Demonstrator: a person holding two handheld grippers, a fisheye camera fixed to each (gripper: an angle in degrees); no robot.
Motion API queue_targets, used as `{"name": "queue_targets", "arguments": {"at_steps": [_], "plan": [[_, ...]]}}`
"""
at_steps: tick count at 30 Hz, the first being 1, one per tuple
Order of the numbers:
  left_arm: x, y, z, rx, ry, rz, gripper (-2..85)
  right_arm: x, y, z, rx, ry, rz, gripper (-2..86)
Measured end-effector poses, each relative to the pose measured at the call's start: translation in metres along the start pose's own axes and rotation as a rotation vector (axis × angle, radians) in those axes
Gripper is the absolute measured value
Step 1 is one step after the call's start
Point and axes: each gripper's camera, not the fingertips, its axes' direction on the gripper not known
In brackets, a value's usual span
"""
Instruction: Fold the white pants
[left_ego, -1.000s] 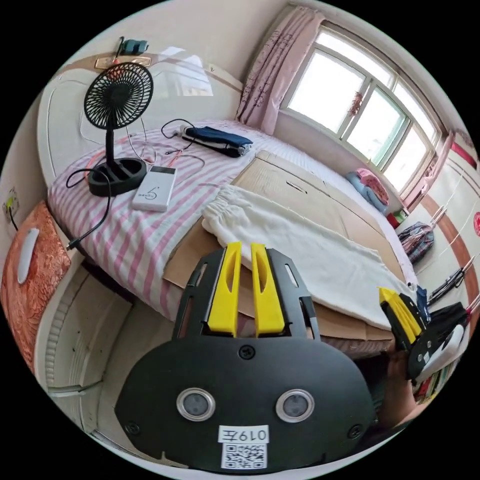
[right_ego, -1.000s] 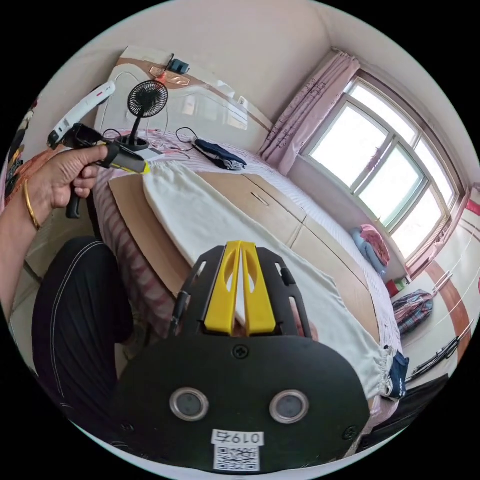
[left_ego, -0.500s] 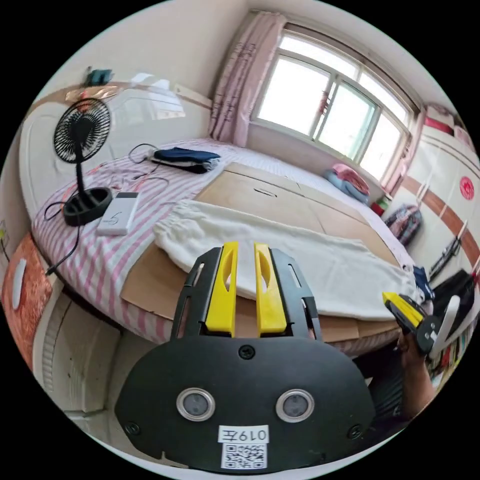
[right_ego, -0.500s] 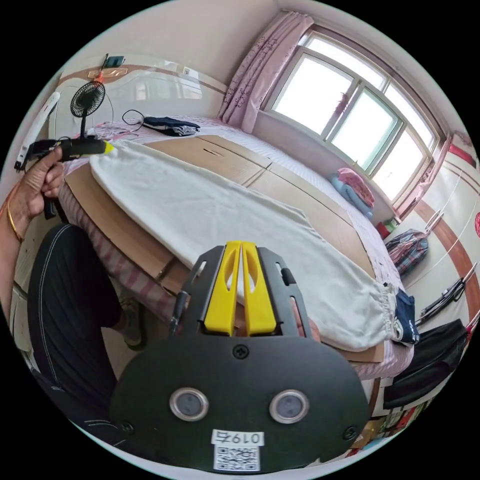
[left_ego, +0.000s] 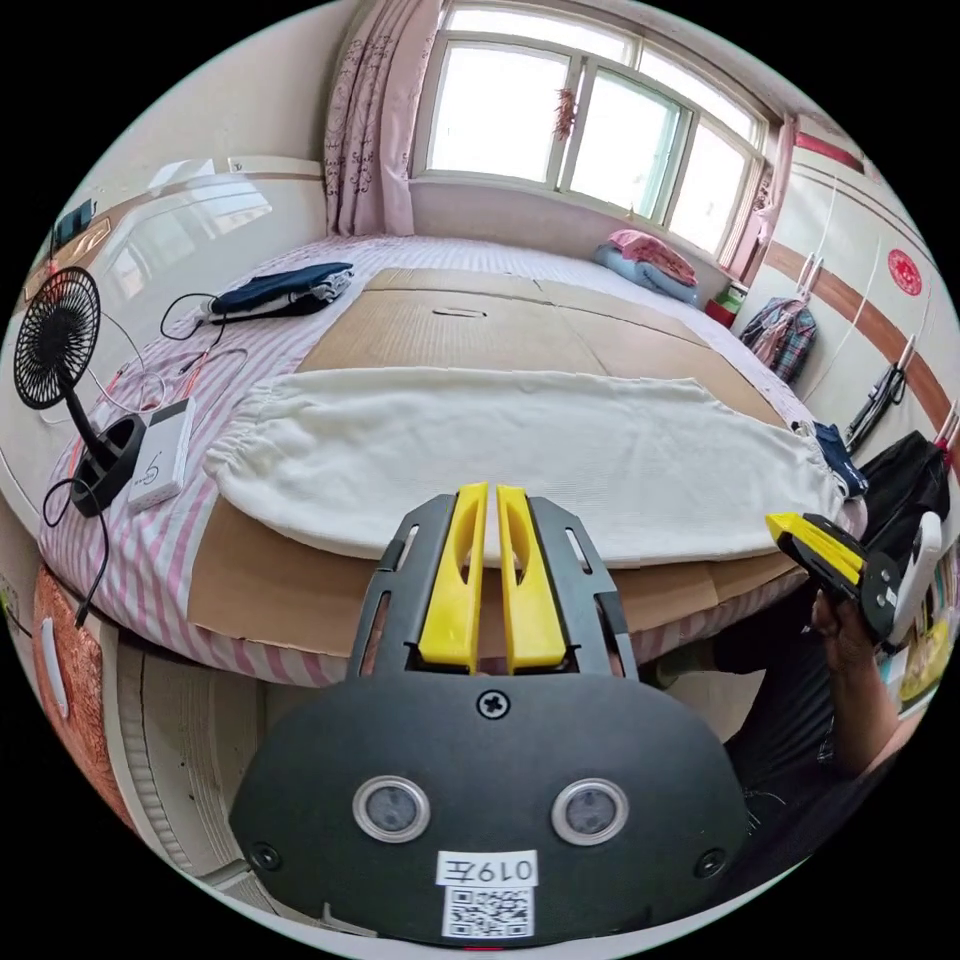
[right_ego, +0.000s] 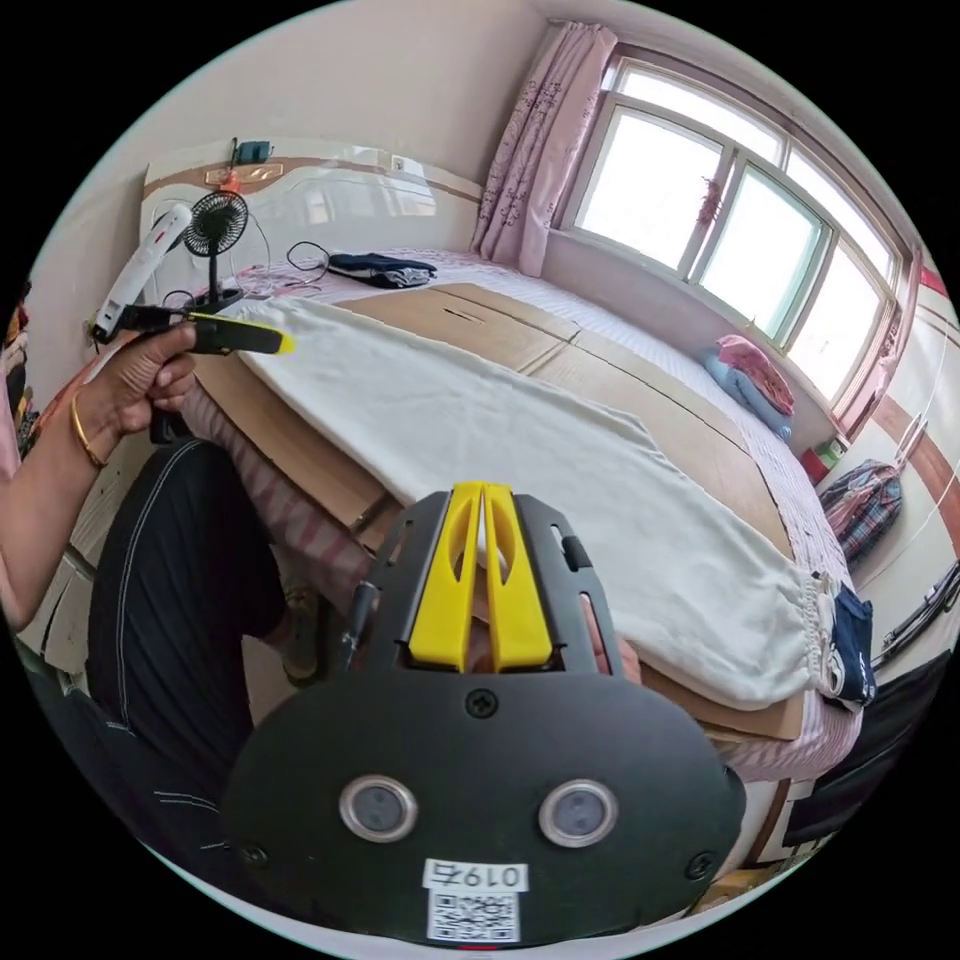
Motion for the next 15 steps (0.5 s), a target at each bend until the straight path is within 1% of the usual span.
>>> {"name": "queue_targets", "arguments": {"at_steps": [4,9,11,13,15], "plan": [[0.016,0.005,-0.016,0.034,-0.001,0.055,1.2,-0.06,-0.014,-0.001,0.056,-0.133,-0.164,-1.0],[-0.012,0.035,-0.046,0.096,0.185,-0.02,0.9,-0.128,-0.015,0.001,0.137,-0.194,-0.296,-1.0],[-0.024,0.051,-0.056,0.103,0.226,-0.024,0.9,-0.152,-0.007,0.006,0.142,-0.234,-0.336,-1.0],[-0.035,0.066,-0.061,0.056,0.215,-0.043,0.8,-0.166,-0.001,0.013,0.128,-0.247,-0.349,-1.0],[-0.042,0.087,-0.066,0.011,0.148,-0.047,0.8,-0.176,0.003,0.018,0.129,-0.253,-0.344,-1.0]]}}
